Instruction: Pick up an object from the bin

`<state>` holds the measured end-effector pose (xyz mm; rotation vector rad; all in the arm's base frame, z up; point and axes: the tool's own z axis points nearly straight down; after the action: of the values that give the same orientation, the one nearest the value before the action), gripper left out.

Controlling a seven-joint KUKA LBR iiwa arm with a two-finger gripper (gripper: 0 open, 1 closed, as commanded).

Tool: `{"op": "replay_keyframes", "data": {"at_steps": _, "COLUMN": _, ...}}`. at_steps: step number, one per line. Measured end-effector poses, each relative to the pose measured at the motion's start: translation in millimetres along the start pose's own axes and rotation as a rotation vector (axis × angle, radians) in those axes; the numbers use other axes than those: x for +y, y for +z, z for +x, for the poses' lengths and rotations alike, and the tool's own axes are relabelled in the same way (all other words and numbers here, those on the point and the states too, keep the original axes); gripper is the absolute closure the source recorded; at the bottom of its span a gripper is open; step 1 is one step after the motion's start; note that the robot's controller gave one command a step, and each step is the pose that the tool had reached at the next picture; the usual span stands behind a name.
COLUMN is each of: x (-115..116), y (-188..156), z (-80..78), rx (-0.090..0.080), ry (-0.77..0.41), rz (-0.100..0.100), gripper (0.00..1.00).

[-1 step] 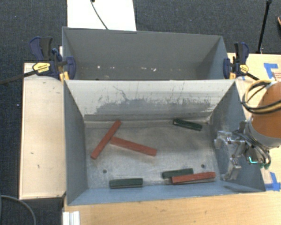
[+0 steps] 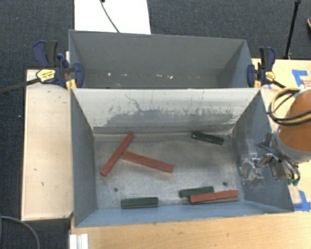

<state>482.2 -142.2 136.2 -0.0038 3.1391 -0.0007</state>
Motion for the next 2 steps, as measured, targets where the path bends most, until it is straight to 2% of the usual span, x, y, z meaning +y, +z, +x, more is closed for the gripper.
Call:
{"op": "replay_keyframes", "data": {"at_steps": 1, "x": 0, "y": 0, "z": 0.0, "rx": 0.0, "ry": -0.003, "rz": 0.0, "gripper": 0.0}}
{"op": "replay_keyframes", "data": {"at_steps": 2, "x": 77, "y": 68, "z": -0.1, "rx": -0.001, "ry": 0.033, "rz": -0.004, "gripper": 0.0}}
